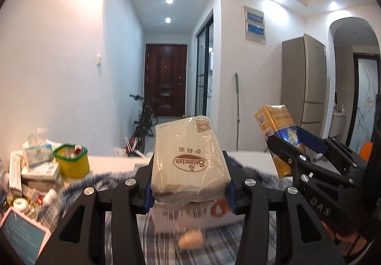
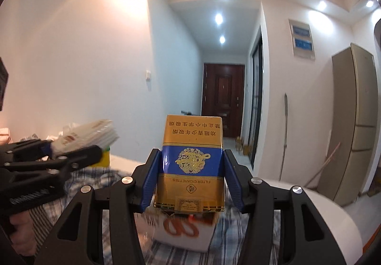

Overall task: Organize objects
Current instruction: 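Lift both held packs and carry them over the cardboard box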

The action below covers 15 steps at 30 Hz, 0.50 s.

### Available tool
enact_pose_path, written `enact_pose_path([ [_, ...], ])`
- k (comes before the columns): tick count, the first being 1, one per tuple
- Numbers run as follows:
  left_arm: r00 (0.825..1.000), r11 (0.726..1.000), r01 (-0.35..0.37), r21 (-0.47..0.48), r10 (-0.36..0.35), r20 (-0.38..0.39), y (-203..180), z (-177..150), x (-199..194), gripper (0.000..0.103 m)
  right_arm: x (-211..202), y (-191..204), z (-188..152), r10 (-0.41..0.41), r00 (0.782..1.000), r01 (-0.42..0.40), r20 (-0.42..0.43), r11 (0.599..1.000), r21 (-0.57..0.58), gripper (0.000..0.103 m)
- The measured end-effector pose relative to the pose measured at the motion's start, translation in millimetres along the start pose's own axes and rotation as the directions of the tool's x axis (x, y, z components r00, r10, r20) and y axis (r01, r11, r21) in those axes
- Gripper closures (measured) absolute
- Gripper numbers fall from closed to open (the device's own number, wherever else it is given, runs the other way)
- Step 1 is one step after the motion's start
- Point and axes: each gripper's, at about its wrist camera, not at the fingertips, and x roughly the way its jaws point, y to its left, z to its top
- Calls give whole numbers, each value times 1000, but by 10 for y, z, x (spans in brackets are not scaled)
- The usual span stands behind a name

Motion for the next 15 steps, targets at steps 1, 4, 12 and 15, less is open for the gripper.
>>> enact_pose_path([
  [1,1000,1000,-10,-2,10,27,-13,85,29,54,19,12,63,-3,1000,3,20,1000,0,52],
  [4,997,999,-9,-31,12,81,-9,320,73,54,73,6,251,-23,997,21,77,999,28,52],
  [12,977,996,-16,-85,34,213,242,626,-47,54,180,-189,670,-84,983,56,166,984,170,52],
  [15,980,997,-29,-73,42,193,326,530,28,54,293,-164,537,-183,964,158,191,977,142,52],
])
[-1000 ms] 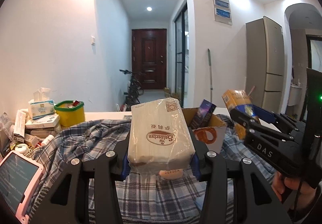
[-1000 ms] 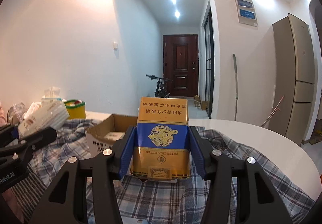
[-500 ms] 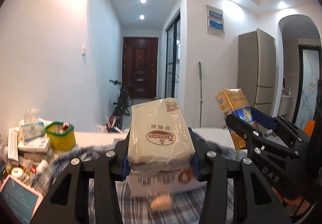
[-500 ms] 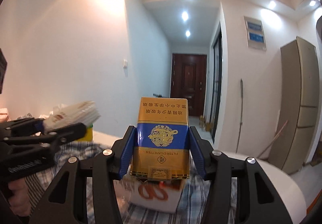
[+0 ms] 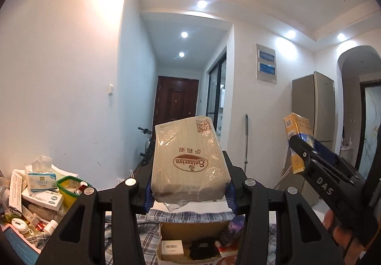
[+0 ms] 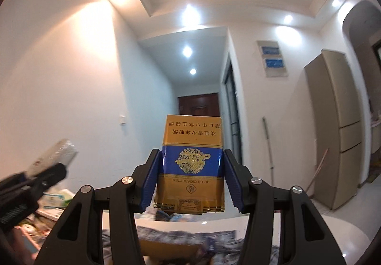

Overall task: Organize objects
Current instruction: 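Lift both held packs and carry them over the cardboard box, then lower the white tissue pack into the box and open the left gripper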

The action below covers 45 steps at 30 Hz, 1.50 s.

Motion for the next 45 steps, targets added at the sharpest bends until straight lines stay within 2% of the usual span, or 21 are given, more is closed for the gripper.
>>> enact_pose_path([
  [2,999,1000,-7,-6,7,-31,74,-136,82,54,114,49,-147,8,1000,-9,-29,999,-35,52],
  [6,995,998,-48,28,50,-90,141,-329,333,54,233,71,-458,101,988,-102,-117,995,-3,52],
  [8,993,999,-35,-5,35,-114,225,-398,453,54,238,113,-578,105,988,-110,-116,993,-37,52],
  [13,987,999,-42,-9,40,-157,282,-546,645,54,295,332,-802,82,989,-104,-125,978,-180,52],
  [20,976,999,-50,20,53,-212,202,-771,838,54,333,288,-831,93,984,-116,-153,982,-147,52],
  [26,980,998,-48,45,55,-191,161,-777,811,54,438,219,-938,90,972,-118,-215,986,-120,52],
  [31,974,998,-39,51,49,-222,161,-793,858,54,474,64,-893,74,971,-92,-228,994,-66,52],
  [33,967,998,-31,53,43,-251,129,-812,893,54,509,58,-912,70,968,-90,-242,993,-70,52],
  [36,947,999,3,37,10,-321,128,-884,1003,54,567,84,-989,66,960,-92,-274,992,-85,52],
  [40,911,999,33,17,-23,-412,129,-1026,1178,54,619,38,-1009,77,951,-101,-300,993,-65,52],
  [45,882,1000,22,19,-10,-472,156,-1197,1331,54,662,-52,-992,76,949,-93,-305,995,-43,52],
])
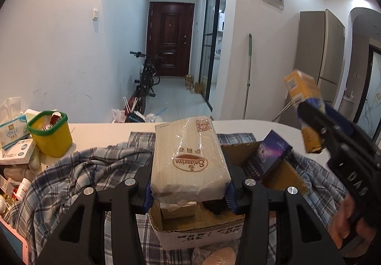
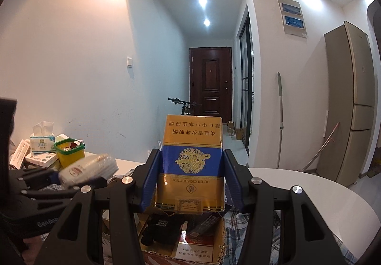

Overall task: Organize objects
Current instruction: 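Lower the white tissue pack into the box and open the left gripper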

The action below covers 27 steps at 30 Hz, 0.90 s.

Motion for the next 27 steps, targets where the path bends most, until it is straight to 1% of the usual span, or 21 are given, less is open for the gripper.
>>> enact_pose_path([
  [4,998,999,-27,22,28,-58,4,-66,172,54,15,-8,-12,4,1000,-4,-15,1000,8,52],
  [6,995,1000,-18,25,20,-94,17,-103,259,54,19,5,-32,4,1000,-4,-21,1000,4,52],
  [8,993,1000,6,17,-4,-114,30,-145,332,54,21,11,-56,4,1000,-4,-25,1000,3,52],
  [10,991,1000,0,19,3,-130,35,-176,393,54,27,15,-56,7,1000,-7,-30,1000,0,52],
  [14,988,1000,-17,25,20,-154,42,-227,489,54,31,27,-70,7,999,-7,-33,1000,-9,52],
  [19,988,998,-27,56,35,-153,-11,-248,495,54,39,28,-84,9,999,-10,-38,1000,-13,52],
  [23,987,995,-44,87,57,-149,-57,-262,498,50,37,30,-82,8,999,-8,-34,1000,-15,52],
  [24,988,995,-48,92,61,-145,-63,-259,491,48,37,29,-80,7,999,-8,-33,1000,-15,52],
  [25,988,994,-52,95,65,-142,-66,-256,484,42,38,30,-79,6,999,-7,-32,1000,-16,52],
  [27,987,994,-52,98,67,-147,-78,-248,472,38,40,27,-77,5,1000,-6,-30,1000,-16,52],
])
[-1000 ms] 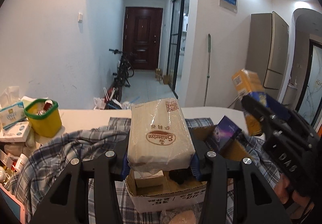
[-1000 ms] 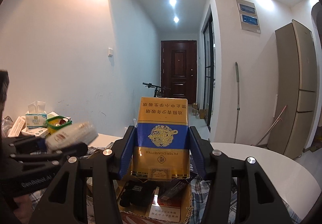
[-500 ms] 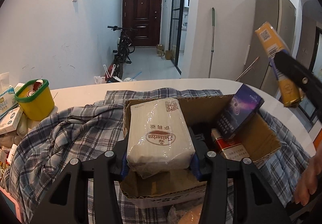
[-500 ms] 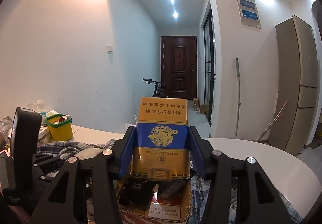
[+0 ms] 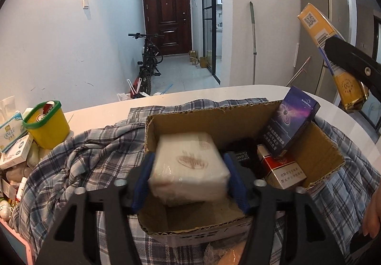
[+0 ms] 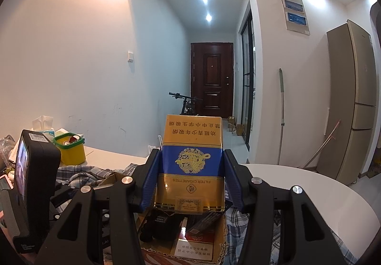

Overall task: Organize objects
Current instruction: 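Lower the white tissue pack into the box and open the left gripper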

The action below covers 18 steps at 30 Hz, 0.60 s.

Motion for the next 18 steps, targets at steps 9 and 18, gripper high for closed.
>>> enact_pose_path([
  [9,987,998,-35,-56,43,155,114,83,-332,24,0,-18,7,3,1000,-3,3,1000,5,52],
  [18,953,984,-70,-161,113,280,389,161,-576,16,240,78,-89,32,981,-34,-193,999,-9,52],
])
